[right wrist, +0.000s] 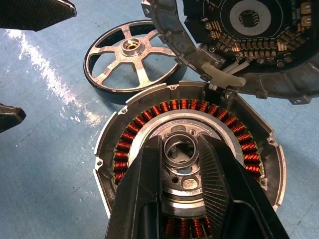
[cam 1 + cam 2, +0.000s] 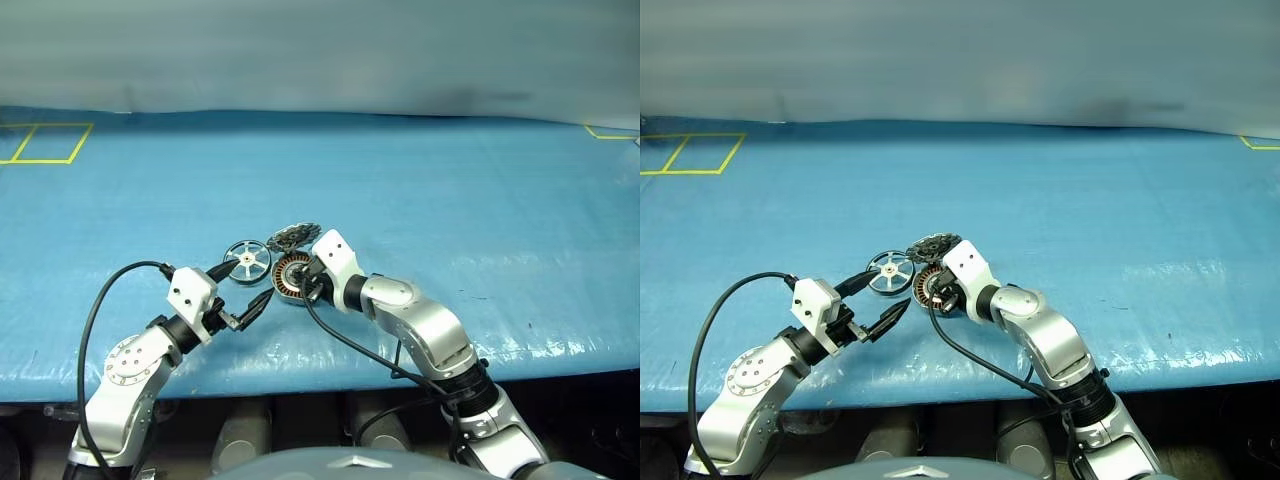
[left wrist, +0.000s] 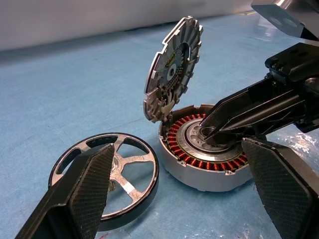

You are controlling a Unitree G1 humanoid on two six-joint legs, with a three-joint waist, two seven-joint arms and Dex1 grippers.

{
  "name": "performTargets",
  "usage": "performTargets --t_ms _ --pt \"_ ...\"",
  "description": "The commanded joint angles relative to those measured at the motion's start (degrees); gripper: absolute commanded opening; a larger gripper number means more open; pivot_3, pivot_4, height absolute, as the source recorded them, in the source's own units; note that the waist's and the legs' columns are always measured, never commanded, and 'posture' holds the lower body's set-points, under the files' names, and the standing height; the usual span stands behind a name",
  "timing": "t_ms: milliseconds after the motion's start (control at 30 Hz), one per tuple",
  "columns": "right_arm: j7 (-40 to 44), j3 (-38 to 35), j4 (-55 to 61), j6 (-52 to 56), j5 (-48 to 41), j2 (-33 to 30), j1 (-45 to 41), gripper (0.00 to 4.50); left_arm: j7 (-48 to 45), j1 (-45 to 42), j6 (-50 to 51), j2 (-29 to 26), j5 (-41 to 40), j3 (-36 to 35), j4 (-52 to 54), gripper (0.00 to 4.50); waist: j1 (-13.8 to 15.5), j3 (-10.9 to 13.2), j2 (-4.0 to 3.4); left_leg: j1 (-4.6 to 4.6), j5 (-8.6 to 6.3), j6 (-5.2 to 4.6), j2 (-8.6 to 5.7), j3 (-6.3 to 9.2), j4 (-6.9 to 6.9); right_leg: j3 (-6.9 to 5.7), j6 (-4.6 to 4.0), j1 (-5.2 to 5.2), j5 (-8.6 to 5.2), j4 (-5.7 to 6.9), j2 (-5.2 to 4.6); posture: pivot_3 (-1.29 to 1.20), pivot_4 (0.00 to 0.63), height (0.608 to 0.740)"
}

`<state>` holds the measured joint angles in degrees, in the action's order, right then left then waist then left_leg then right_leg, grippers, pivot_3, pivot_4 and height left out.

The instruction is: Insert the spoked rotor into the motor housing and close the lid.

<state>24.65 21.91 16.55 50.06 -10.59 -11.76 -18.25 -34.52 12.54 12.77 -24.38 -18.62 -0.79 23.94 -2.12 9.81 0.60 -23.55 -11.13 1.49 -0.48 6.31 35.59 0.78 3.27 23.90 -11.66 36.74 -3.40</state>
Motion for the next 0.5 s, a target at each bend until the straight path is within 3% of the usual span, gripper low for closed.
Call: performTargets --t_ms 33,167,367,500 --pt "-0.1 0.0 0.1 -0.1 0.0 0.0 0.6 1.05 -0.3 -0.3 -0.8 0.0 -0.4 -0.3 0.3 4.5 0.0 0.0 0.0 0.0 0.0 0.0 0.0 0.0 0.0 0.0 0.0 0.0 0.0 0.0 0.0 0.0 0.15 0.74" --pt "0.3 -0.5 2.4 0.9 -0.9 0.0 0.3 2.26 -0.3 -0.2 -0.7 0.1 -0.4 -0.4 0.3 4.5 0.0 0.0 0.0 0.0 0.0 0.0 0.0 0.0 0.0 0.0 0.0 0.0 0.0 0.0 0.0 0.0 0.15 0.74" --pt "-0.3 -2.9 5.7 3.5 -3.4 1.3 -0.3 2.26 -0.2 -0.3 -0.8 0.2 -0.4 -0.4 0.0 4.5 0.0 0.0 0.0 -0.03 0.0 0.0 0.0 0.01 -0.01 0.0 0.0 0.03 0.0 0.0 0.0 0.0 0.15 0.74" --pt "-0.8 -2.5 7.1 4.5 -3.8 1.9 -0.1 1.34 -0.2 -0.5 -0.8 0.4 -0.3 -0.1 -0.2 4.5 0.0 0.0 -0.01 -0.04 0.0 0.0 0.0 0.0 -0.07 0.0 -0.01 0.09 -0.01 -0.01 0.0 0.0 0.15 0.74"
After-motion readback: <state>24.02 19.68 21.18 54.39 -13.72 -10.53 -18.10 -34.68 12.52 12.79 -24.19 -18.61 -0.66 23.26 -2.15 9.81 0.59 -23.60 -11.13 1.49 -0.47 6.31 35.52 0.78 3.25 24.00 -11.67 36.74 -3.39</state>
